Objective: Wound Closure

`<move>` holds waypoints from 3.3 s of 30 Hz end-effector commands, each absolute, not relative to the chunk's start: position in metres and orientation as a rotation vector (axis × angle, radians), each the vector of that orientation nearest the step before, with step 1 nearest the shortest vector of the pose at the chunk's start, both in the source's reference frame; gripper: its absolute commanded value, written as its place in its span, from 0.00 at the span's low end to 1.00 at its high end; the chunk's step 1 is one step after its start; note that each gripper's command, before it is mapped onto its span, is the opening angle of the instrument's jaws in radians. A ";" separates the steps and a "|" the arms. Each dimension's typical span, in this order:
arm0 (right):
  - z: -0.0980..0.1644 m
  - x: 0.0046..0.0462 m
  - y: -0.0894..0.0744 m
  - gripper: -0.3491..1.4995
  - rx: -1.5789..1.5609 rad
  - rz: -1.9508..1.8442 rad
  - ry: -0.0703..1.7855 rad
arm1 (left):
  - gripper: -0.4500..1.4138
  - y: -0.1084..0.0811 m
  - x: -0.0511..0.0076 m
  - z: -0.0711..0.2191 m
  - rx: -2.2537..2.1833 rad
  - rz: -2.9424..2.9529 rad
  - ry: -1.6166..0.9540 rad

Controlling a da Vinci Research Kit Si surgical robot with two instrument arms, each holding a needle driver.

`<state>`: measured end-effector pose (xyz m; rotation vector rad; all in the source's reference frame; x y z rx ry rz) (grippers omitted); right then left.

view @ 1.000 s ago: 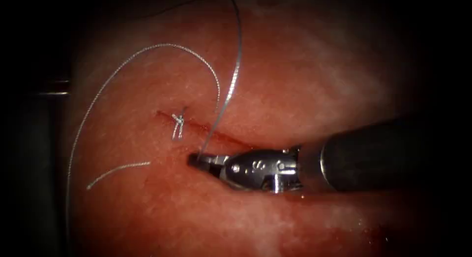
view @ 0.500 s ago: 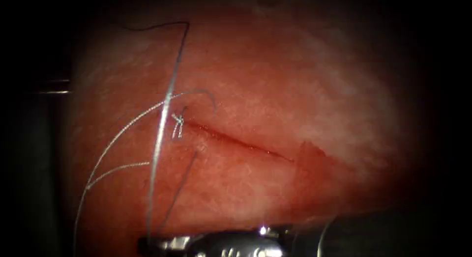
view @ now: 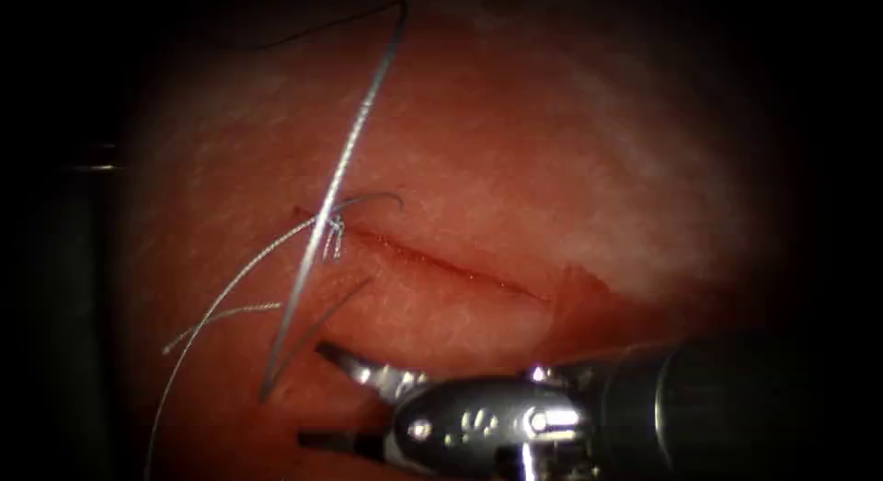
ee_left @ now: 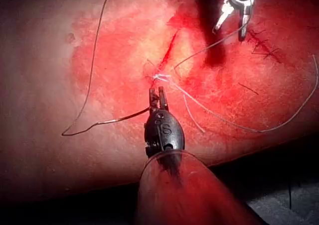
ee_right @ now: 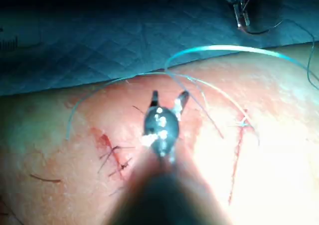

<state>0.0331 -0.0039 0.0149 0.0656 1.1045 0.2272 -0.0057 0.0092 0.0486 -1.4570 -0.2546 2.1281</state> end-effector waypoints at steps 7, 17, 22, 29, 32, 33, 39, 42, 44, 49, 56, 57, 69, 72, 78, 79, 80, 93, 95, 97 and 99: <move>0.023 0.0327 -0.003 0.83 0.000 0.255 1.049 | 0.00 0.008 -0.0063 0.049 -1.452 2.121 -0.261; 0.030 0.0350 -0.002 0.82 -0.048 0.274 1.024 | 0.00 0.008 -0.0063 0.050 -1.452 2.121 -0.260; 0.031 0.0346 -0.002 0.00 0.040 0.259 1.055 | 0.00 0.008 -0.0063 0.050 -1.451 2.121 -0.259; 0.031 0.0335 -0.003 0.00 0.052 0.247 1.016 | 0.00 0.008 -0.0063 0.050 -1.451 2.122 -0.258; 0.029 0.0334 -0.004 0.00 0.066 0.245 1.024 | 0.00 0.008 -0.0063 0.050 -1.452 2.122 -0.257; 0.029 0.0334 -0.004 0.00 0.073 0.242 1.030 | 0.00 0.008 -0.0063 0.050 -1.452 2.122 -0.257; 0.021 0.0347 -0.008 0.00 0.152 0.203 1.083 | 0.00 0.008 -0.0063 0.050 -1.452 2.122 -0.257; 0.017 0.0353 -0.011 0.00 0.190 0.179 1.103 | 0.00 0.008 -0.0063 0.050 -1.451 2.122 -0.257; 0.013 0.0359 -0.012 0.00 0.205 0.154 1.115 | 0.00 0.008 -0.0063 0.050 -1.451 2.122 -0.257; 0.006 0.0374 -0.013 0.00 0.166 0.083 1.151 | 0.00 0.008 -0.0063 0.050 -1.451 2.122 -0.257; 0.008 0.0357 -0.010 0.82 0.037 0.125 1.149 | 0.00 0.008 -0.0063 0.050 -1.451 2.122 -0.257; 0.009 0.0353 -0.010 0.84 0.034 0.127 1.144 | 0.00 0.008 -0.0063 0.050 -1.451 2.122 -0.257; 0.021 0.0323 -0.006 0.83 -0.034 0.141 1.064 | 0.00 0.008 -0.0062 0.050 -1.449 2.115 -0.261; 0.023 0.0326 -0.005 0.82 -0.053 0.145 1.051 | 0.00 0.008 -0.0062 0.050 -1.449 2.115 -0.260; 0.027 0.0340 -0.004 0.80 -0.084 0.160 1.028 | 0.00 0.008 -0.0063 0.050 -1.449 2.115 -0.259; 0.027 0.0342 -0.004 0.80 -0.087 0.162 1.025 | 0.00 0.008 -0.0063 0.050 -1.448 2.115 -0.259; 0.028 0.0345 -0.004 0.79 -0.091 0.163 1.023 | 0.00 0.008 -0.0063 0.050 -1.448 2.115 -0.259; 0.030 0.0342 -0.003 0.00 -0.038 0.196 1.023 | 0.00 0.008 -0.0067 0.050 -1.445 2.114 -0.254; 0.030 0.0341 -0.003 0.00 -0.034 0.202 1.023 | 0.00 0.008 -0.0068 0.050 -1.444 2.113 -0.252; 0.029 0.0342 -0.004 0.00 -0.028 0.209 1.032 | 0.00 0.008 -0.0069 0.050 -1.441 2.113 -0.248; 0.028 0.0343 -0.004 0.00 -0.021 0.209 1.035 | 0.00 0.008 -0.0071 0.050 -1.443 2.113 -0.250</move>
